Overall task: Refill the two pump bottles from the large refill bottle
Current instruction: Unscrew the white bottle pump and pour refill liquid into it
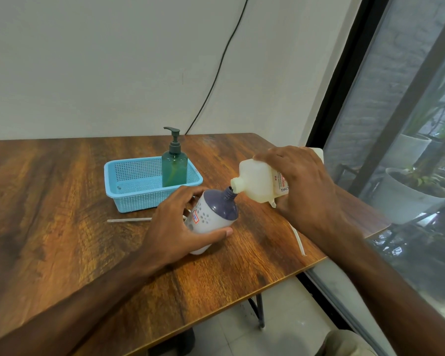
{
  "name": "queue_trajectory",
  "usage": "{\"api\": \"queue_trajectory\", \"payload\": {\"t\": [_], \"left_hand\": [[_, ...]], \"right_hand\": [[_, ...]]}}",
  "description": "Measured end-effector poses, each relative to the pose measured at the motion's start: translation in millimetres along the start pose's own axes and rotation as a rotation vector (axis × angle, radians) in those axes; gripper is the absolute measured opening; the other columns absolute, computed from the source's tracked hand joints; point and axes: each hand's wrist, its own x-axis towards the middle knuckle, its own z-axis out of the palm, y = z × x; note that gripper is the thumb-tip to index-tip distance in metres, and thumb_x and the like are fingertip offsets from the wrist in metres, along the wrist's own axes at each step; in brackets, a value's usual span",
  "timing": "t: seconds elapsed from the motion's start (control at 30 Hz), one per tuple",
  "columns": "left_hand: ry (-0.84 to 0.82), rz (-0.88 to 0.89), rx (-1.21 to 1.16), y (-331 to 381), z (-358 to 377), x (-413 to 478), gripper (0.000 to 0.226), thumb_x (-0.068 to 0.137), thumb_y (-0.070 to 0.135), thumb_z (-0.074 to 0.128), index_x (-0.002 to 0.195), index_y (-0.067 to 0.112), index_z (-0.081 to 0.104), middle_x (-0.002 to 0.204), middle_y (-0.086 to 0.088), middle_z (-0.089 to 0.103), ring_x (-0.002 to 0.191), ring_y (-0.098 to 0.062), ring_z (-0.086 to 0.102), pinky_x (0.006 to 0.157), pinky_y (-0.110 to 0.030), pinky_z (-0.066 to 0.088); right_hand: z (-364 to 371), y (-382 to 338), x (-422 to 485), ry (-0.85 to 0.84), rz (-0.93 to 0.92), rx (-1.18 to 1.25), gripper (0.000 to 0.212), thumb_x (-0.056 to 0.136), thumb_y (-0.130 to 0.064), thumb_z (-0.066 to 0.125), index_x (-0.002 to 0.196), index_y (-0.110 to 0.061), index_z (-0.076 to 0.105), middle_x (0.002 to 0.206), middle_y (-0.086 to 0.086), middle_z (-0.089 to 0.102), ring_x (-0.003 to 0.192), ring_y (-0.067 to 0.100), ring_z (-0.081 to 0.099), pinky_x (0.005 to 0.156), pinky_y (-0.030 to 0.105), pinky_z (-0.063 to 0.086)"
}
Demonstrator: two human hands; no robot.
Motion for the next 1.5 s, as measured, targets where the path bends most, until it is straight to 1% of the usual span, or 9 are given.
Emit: {"api": "queue_trajectory", "payload": {"t": [0.07,0.2,0.43,0.63,0.73,1.13,1.3,1.43,1.5], "left_hand": [[0.002,0.002,0.0,-0.5,0.2,0.2,0.085,0.059,0.081,0.083,0.129,0.041,0.057,0.123,0.025,0.062,0.114,0.005,0.059,0.087,-0.026,0.057],[-0.001,0.005,0.006,0.4,-0.7,0.0,0.083,0.059,0.084,0.08,0.127,0.047,0.052,0.122,0.034,0.056,0.115,0.01,0.056,0.086,-0.02,0.053],[0.001,0.023,0.008,1.0,-1.4,0.4,0.082,0.059,0.081,0.082,0.128,0.048,0.053,0.121,0.034,0.057,0.114,0.01,0.056,0.086,-0.021,0.055],[-0.018,-0.014,-0.001,-2.1,-0.8,-0.9,0.088,0.058,0.084,0.081,0.133,0.043,0.056,0.126,0.023,0.064,0.114,0.0,0.062,0.087,-0.04,0.061],[-0.026,-0.02,-0.002,-1.6,-0.7,-1.2,0.088,0.059,0.082,0.083,0.133,0.041,0.058,0.124,0.022,0.066,0.114,-0.002,0.063,0.086,-0.042,0.061],[-0.033,-0.054,0.035,-0.2,-0.3,-2.6,0.095,0.054,0.089,0.077,0.135,0.045,0.052,0.13,0.02,0.063,0.115,0.0,0.061,0.09,-0.039,0.06],[-0.033,-0.042,0.023,2.5,-2.0,-2.3,0.082,0.054,0.091,0.075,0.125,0.064,0.044,0.118,0.042,0.053,0.111,0.021,0.052,0.086,-0.02,0.052],[-0.029,-0.037,0.025,2.8,-1.9,-1.6,0.082,0.054,0.09,0.075,0.125,0.06,0.045,0.117,0.045,0.049,0.11,0.025,0.05,0.085,-0.013,0.046],[-0.031,-0.033,0.032,3.5,-2.5,-1.7,0.084,0.053,0.093,0.073,0.126,0.062,0.043,0.117,0.045,0.049,0.109,0.023,0.051,0.085,-0.015,0.048]], "right_hand": [[-0.3,-0.6,-0.3,-0.003,0.002,-0.008,0.082,0.067,-0.02,0.089,0.139,-0.032,0.052,0.14,-0.001,0.056,0.135,0.025,0.044,0.113,0.048,0.03],[-1.8,-0.1,0.6,-0.007,0.003,-0.016,0.082,0.067,-0.021,0.089,0.139,-0.032,0.052,0.14,-0.001,0.056,0.134,0.025,0.044,0.113,0.048,0.031],[-2.4,-0.9,0.4,-0.005,-0.006,-0.037,0.082,0.067,-0.02,0.089,0.139,-0.032,0.052,0.14,-0.002,0.056,0.134,0.024,0.044,0.113,0.044,0.03],[-2.9,-2.7,1.1,-0.007,-0.002,-0.035,0.082,0.067,-0.02,0.09,0.139,-0.032,0.052,0.14,-0.001,0.056,0.134,0.025,0.045,0.113,0.045,0.03],[-3.3,-3.3,1.0,-0.006,-0.005,-0.035,0.082,0.067,-0.018,0.089,0.139,-0.031,0.053,0.14,-0.001,0.056,0.135,0.025,0.044,0.114,0.045,0.029],[-4.9,-4.8,1.5,-0.007,-0.001,-0.029,0.081,0.067,-0.017,0.089,0.139,-0.03,0.053,0.141,0.001,0.055,0.135,0.026,0.043,0.114,0.045,0.028],[-6.1,-6.6,1.4,-0.004,-0.001,-0.035,0.081,0.067,-0.018,0.089,0.139,-0.031,0.053,0.141,0.001,0.055,0.134,0.026,0.043,0.113,0.047,0.03],[-7.1,-7.2,1.8,-0.016,0.01,-0.036,0.082,0.068,-0.02,0.089,0.14,-0.032,0.052,0.142,0.0,0.054,0.136,0.025,0.042,0.113,0.047,0.03],[-7.0,-7.0,1.9,-0.013,0.008,-0.04,0.082,0.068,-0.02,0.09,0.139,-0.032,0.052,0.141,0.0,0.055,0.135,0.025,0.042,0.113,0.047,0.03]]}}
